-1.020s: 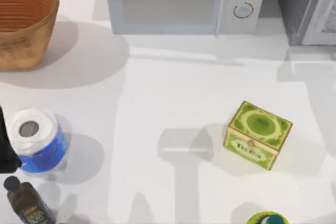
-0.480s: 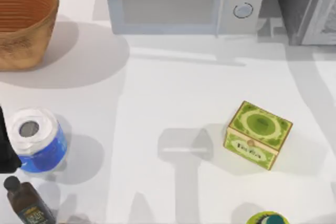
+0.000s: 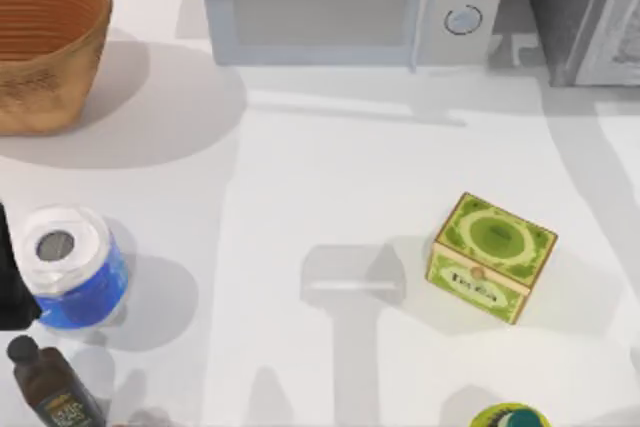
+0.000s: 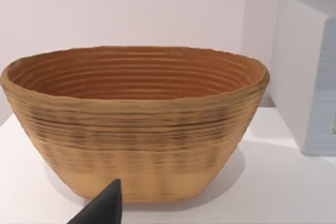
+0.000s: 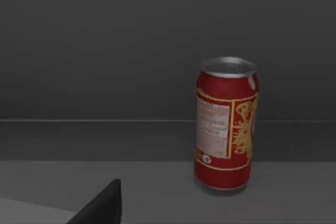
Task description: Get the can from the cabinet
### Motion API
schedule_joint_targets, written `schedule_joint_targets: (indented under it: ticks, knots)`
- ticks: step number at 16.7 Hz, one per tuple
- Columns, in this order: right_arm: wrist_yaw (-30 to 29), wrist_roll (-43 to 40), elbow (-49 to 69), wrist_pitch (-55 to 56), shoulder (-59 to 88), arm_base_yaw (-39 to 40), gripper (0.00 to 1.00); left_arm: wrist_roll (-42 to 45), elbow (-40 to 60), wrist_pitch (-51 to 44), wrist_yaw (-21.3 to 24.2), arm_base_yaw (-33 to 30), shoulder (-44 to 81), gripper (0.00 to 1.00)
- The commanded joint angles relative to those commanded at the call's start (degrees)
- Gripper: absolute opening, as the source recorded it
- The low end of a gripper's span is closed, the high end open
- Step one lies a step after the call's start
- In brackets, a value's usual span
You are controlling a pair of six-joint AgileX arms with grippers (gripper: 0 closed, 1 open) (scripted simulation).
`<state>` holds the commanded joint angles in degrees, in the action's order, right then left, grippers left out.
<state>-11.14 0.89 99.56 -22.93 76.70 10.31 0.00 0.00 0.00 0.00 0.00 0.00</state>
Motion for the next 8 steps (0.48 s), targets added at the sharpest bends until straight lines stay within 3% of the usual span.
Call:
schedule_joint_targets:
  ticks: [8]
  knots:
    - [0.3, -0.2, -0.9, 9.2, 7.8, -1.1, 1.00, 0.0, 0.0, 0.0, 0.0, 0.0, 0.0, 1.00]
